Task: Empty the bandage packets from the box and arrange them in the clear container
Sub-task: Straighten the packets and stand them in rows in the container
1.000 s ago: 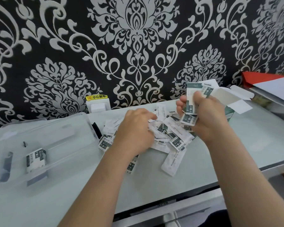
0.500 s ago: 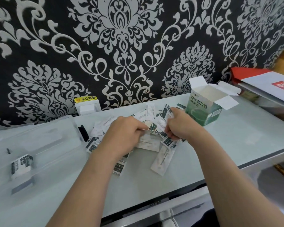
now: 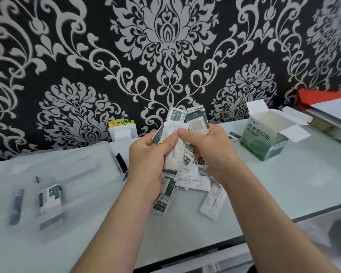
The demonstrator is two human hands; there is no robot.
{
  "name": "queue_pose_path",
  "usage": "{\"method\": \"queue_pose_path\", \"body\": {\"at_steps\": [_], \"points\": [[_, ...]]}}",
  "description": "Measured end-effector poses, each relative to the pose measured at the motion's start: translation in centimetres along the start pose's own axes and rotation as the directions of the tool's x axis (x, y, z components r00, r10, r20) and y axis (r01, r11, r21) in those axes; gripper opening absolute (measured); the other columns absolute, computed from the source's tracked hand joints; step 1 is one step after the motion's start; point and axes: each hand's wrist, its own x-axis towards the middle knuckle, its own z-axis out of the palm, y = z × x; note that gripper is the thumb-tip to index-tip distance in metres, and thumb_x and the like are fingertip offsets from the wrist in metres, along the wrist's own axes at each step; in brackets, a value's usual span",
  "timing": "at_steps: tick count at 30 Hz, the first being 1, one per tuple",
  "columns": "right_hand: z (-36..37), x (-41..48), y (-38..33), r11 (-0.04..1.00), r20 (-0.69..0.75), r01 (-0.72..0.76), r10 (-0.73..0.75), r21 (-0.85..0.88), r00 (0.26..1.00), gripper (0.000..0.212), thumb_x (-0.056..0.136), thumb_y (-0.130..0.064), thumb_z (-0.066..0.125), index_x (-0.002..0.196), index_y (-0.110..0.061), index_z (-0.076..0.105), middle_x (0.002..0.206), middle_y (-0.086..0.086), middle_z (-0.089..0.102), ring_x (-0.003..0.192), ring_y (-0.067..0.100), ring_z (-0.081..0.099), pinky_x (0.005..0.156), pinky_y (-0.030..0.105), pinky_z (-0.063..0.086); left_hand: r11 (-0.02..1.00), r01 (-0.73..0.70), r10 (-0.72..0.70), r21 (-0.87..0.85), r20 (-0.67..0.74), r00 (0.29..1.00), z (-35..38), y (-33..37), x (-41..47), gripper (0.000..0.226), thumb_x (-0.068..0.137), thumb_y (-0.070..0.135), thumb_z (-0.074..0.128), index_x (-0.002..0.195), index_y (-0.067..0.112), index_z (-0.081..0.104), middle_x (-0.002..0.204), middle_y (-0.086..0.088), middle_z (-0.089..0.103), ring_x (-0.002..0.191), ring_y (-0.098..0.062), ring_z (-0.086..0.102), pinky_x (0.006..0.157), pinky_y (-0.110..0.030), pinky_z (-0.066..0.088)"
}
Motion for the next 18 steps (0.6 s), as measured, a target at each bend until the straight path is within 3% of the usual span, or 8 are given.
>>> {"method": "queue_pose_path", "body": {"at_steps": [3,6,9,10,12,15,16,18], "points": [[0.7,0.5,0.3,1.000,-0.016,-0.008,0.008,0.023,1.000,0.007,0.087,-0.007,0.069,0.093,-0.005,0.072,0.085,0.013,0.075,0.073,0.023,0.073,0.065,0.035,0.059,0.999,0.022,-0.022,-0.037,0.004,1.000,-0.2,0.4,-0.2,0.009,0.086,0.007,0.068,0.093,0.008,0.073,0.089,-0.011,0.076,0.081,-0.024,0.073,0.071,-0.036,0.060],[0.8,0.6,0.3,0.998,-0.011,-0.033,0.034,0.049,0.999,0.005,0.090,-0.009,0.066,0.085,-0.008,0.066,0.064,-0.001,0.068,0.055,0.012,0.062,0.050,0.026,0.051,0.998,0.030,-0.032,-0.050,-0.025,0.999,-0.4,0.8,-0.2,0.013,0.093,0.016,0.062,0.088,0.014,0.073,0.083,-0.006,0.076,0.072,-0.016,0.073,0.060,-0.029,0.059],[0.3,0.9,0.1,0.994,-0.228,-0.002,0.028,0.110,0.973,0.012,0.090,-0.013,0.066,0.083,-0.013,0.057,0.062,-0.003,0.050,0.051,0.007,0.041,0.046,0.020,0.036,0.979,-0.117,0.127,0.165,-0.049,0.991,-0.8,0.8,0.0,0.014,0.095,0.019,0.061,0.091,0.017,0.074,0.086,-0.003,0.075,0.077,-0.019,0.071,0.079,-0.044,0.058],[0.2,0.8,-0.3,0.993,-0.353,0.075,-0.039,0.090,0.935,0.014,0.090,-0.014,0.066,0.081,-0.014,0.055,0.063,-0.002,0.049,0.052,0.008,0.040,0.047,0.021,0.036,0.959,-0.157,0.174,0.236,-0.053,0.983,-1.0,0.8,0.1,0.013,0.094,0.019,0.061,0.093,0.018,0.074,0.085,-0.003,0.076,0.079,-0.022,0.071,0.082,-0.045,0.057],[0.5,0.2,-1.4,0.935,-0.511,0.344,-0.341,-0.093,0.789,0.025,0.090,-0.013,0.065,0.072,-0.018,0.050,0.062,-0.003,0.045,0.052,0.008,0.036,0.048,0.022,0.033,0.951,-0.159,0.184,0.265,-0.071,0.980,-1.3,0.7,0.3,0.012,0.093,0.017,0.062,0.092,0.023,0.073,0.087,-0.008,0.075,0.084,-0.031,0.071,0.083,-0.047,0.056],[2.2,-1.2,-2.4,0.691,-0.294,0.588,-0.717,-0.421,0.632,0.027,0.092,-0.008,0.062,0.072,-0.021,0.049,0.060,-0.009,0.043,0.049,0.003,0.036,0.047,0.011,0.029,0.977,-0.106,0.123,0.184,-0.085,0.989,-1.4,0.8,0.5,0.012,0.090,0.013,0.066,0.096,0.019,0.073,0.094,-0.022,0.071,0.078,-0.030,0.060,0.082,-0.052,0.051],[2.7,-1.5,-2.4,0.661,-0.228,0.588,-0.732,-0.467,0.642,0.023,0.092,-0.008,0.062,0.074,-0.018,0.052,0.061,-0.006,0.045,0.051,0.005,0.038,0.048,0.011,0.029,0.983,-0.100,0.115,0.155,-0.092,0.989,-1.3,0.9,0.5,0.012,0.088,0.013,0.067,0.098,0.017,0.073,0.097,-0.022,0.071,0.079,-0.028,0.058,0.084,-0.054,0.051],[2.6,-1.8,-2.5,0.764,-0.215,0.508,-0.616,-0.398,0.757,0.020,0.092,-0.011,0.063,0.074,-0.009,0.055,0.061,0.005,0.049,0.054,0.016,0.039,0.048,0.023,0.034,0.988,-0.095,0.111,0.125,-0.129,0.985,-1.1,0.8,0.6,0.014,0.086,0.013,0.070,0.099,0.015,0.073,0.096,-0.016,0.073,0.079,-0.023,0.063,0.086,-0.049,0.053]]}}
